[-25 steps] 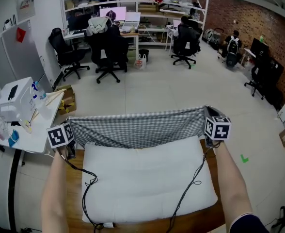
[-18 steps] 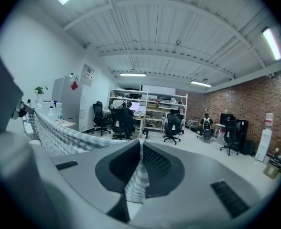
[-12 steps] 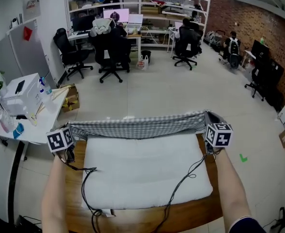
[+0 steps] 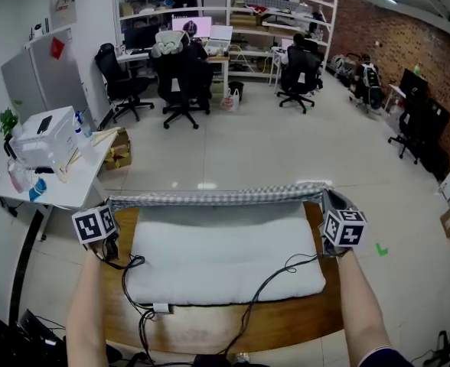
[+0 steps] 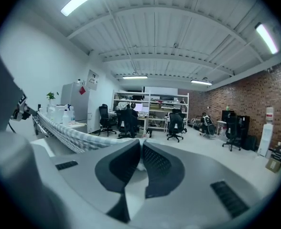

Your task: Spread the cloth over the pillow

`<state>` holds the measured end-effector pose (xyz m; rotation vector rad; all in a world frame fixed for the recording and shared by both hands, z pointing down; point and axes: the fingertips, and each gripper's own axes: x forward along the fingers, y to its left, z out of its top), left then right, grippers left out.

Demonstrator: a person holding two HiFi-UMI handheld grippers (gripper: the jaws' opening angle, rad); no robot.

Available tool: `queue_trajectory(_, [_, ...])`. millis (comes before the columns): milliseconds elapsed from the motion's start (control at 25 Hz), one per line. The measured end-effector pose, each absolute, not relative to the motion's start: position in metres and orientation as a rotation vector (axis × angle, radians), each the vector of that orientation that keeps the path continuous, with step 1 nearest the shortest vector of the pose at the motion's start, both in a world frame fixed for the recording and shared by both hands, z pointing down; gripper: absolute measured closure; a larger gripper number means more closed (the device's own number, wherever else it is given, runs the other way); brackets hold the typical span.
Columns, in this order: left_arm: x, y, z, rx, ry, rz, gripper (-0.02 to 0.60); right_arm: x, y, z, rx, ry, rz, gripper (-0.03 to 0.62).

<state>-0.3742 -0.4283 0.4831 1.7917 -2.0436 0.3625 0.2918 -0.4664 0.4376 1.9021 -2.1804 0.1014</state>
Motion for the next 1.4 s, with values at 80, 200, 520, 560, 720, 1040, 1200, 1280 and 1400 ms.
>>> queue_trajectory(80, [-0.371, -0.413, 0.486, 1.786, -2.045, 0.361, 0.565, 0.295, -0.453, 0.442, 1.897, -2.181, 0.103, 0.560])
queue_trajectory(200, [-0.371, -0.392, 0.487, 1.777, -2.046, 0.354, 0.565, 0.296, -0.433, 0.446, 1.895, -2.188, 0.108, 0.560])
queue_trajectory(520, [-0.371, -0.343, 0.502, 1.751, -2.038, 0.352, 0.565, 0.298, -0.381, 0.472, 1.896, -2.198, 0.173, 0.560])
queue_trajectory(560, [-0.372, -0.336, 0.504, 1.748, -2.037, 0.349, 0.565, 0.298, -0.375, 0.476, 1.895, -2.198, 0.180, 0.560])
queue_trajectory(720, [-0.372, -0.312, 0.513, 1.730, -2.035, 0.340, 0.565, 0.303, -0.351, 0.488, 1.897, -2.195, 0.194, 0.562])
queue_trajectory(1040, [-0.377, -0.271, 0.542, 1.669, -2.011, 0.341, 0.565, 0.328, -0.311, 0.511, 1.942, -2.154, 0.250, 0.580])
queue_trajectory(1200, [-0.372, -0.267, 0.549, 1.650, -2.011, 0.352, 0.565, 0.323, -0.299, 0.531, 1.904, -2.144, 0.283, 0.580])
queue_trajectory(1280, [-0.372, -0.265, 0.548, 1.652, -2.019, 0.363, 0.565, 0.315, -0.297, 0.535, 1.882, -2.157, 0.285, 0.580])
queue_trajectory(1400, [-0.372, -0.259, 0.553, 1.646, -2.019, 0.375, 0.565, 0.301, -0.298, 0.541, 1.828, -2.168, 0.276, 0.580])
